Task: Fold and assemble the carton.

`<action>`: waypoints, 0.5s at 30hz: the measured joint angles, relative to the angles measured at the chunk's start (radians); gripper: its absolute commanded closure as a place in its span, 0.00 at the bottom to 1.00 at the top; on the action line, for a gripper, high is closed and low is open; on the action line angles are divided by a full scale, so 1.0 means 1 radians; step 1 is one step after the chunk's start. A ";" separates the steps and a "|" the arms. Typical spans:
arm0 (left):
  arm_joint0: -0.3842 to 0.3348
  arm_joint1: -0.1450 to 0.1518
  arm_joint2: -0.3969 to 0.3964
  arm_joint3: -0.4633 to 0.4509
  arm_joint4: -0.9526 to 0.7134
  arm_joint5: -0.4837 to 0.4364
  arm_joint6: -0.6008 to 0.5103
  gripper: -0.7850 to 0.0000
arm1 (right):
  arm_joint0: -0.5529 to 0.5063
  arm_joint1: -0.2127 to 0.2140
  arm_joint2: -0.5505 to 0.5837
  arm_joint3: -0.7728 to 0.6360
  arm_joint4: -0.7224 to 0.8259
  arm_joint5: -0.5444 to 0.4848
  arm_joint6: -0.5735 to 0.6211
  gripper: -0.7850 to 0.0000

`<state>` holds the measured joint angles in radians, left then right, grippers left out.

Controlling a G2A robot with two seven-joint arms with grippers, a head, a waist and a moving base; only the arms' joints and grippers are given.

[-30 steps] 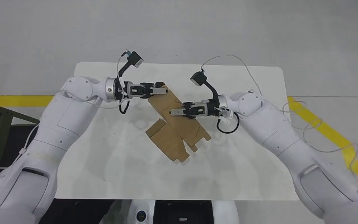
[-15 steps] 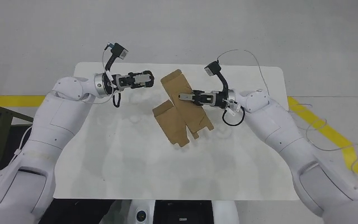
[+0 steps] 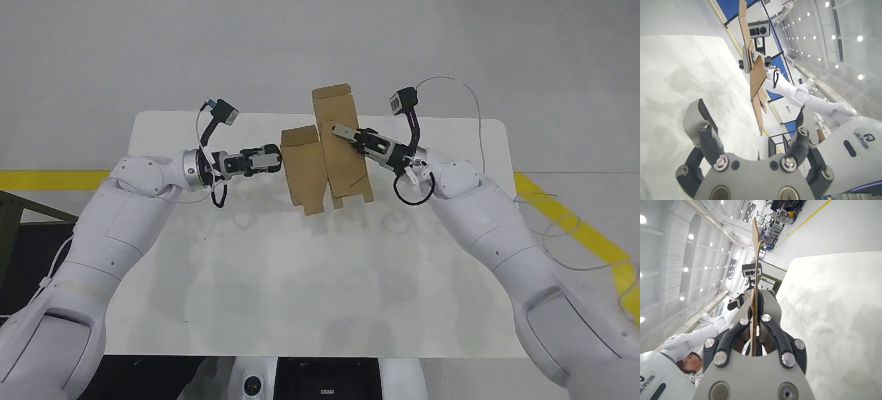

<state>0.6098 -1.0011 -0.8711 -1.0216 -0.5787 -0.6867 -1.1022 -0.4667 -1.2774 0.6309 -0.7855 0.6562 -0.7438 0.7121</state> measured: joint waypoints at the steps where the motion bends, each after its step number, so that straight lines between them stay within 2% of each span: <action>1: 0.003 -0.001 0.002 -0.003 -0.001 0.011 -0.001 0.00 | 0.000 -0.003 0.003 0.000 -0.002 -0.002 -0.010 1.00; 6: 0.017 -0.013 0.015 -0.020 -0.023 0.073 -0.008 0.00 | -0.001 -0.025 0.012 -0.004 -0.007 -0.007 -0.047 1.00; 14: 0.028 -0.024 0.008 -0.027 -0.057 0.098 -0.031 0.00 | 0.009 -0.057 0.020 0.023 -0.035 -0.013 -0.069 1.00; 15: 0.031 -0.024 0.004 -0.028 -0.063 0.104 -0.034 0.09 | 0.012 -0.060 0.023 0.032 -0.043 -0.015 -0.073 1.00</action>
<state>0.6403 -1.0254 -0.8669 -1.0498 -0.6420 -0.5826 -1.1365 -0.4552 -1.3378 0.6536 -0.7538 0.6135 -0.7587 0.6390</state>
